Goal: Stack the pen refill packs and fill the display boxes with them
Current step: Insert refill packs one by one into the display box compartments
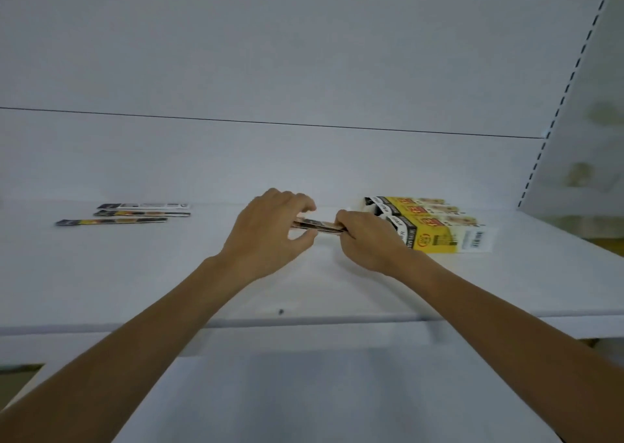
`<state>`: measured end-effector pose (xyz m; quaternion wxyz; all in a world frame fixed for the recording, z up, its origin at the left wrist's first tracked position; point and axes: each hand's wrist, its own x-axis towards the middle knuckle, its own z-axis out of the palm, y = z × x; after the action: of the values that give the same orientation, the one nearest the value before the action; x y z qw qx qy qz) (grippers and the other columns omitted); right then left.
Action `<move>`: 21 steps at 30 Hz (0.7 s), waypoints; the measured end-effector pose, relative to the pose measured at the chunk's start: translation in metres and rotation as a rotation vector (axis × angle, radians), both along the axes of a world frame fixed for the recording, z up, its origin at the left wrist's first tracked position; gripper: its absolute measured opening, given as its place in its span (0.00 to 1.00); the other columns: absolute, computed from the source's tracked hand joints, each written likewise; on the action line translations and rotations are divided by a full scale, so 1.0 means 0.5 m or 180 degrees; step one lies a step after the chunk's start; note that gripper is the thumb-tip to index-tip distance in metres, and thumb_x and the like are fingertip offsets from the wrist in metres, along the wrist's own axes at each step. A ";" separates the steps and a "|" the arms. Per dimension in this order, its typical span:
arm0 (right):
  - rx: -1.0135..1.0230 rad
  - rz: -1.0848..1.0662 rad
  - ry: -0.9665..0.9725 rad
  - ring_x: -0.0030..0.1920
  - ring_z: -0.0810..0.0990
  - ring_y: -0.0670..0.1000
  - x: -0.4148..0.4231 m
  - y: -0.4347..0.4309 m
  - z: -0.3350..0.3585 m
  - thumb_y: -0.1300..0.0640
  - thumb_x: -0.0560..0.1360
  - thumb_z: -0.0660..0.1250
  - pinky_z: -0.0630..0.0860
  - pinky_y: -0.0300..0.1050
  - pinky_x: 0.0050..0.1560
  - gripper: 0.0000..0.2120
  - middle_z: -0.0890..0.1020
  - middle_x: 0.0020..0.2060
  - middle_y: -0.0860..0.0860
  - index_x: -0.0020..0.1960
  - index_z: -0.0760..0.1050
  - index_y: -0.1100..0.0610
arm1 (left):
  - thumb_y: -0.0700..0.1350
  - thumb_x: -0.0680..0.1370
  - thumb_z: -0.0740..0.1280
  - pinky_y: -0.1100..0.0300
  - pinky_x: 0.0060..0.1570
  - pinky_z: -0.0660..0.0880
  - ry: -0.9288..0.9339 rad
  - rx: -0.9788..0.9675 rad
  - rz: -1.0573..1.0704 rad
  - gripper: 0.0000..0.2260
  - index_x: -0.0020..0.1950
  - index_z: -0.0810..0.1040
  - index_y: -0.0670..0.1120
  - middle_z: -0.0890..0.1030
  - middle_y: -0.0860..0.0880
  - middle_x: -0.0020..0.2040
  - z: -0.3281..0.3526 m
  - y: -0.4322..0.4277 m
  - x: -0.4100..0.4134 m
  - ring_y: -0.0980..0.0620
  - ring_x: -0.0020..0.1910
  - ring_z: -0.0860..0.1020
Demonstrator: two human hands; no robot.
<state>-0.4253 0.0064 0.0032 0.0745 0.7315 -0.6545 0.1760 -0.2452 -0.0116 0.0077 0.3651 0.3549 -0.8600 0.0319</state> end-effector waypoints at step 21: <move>-0.0242 -0.1539 -0.1344 0.51 0.74 0.62 -0.372 0.047 -0.037 0.42 0.75 0.49 0.69 0.54 0.51 0.24 0.78 0.50 0.62 0.46 0.74 0.60 | 0.51 0.81 0.52 0.58 0.38 0.64 -0.1011 -0.0410 0.0308 0.14 0.62 0.70 0.48 0.75 0.47 0.46 -0.059 -0.106 -0.096 0.46 0.45 0.74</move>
<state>-0.6111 0.0298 -0.0154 0.0041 0.4989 -0.8032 0.3255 -0.2934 -0.0645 -0.0220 0.2447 0.3624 -0.8850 0.1601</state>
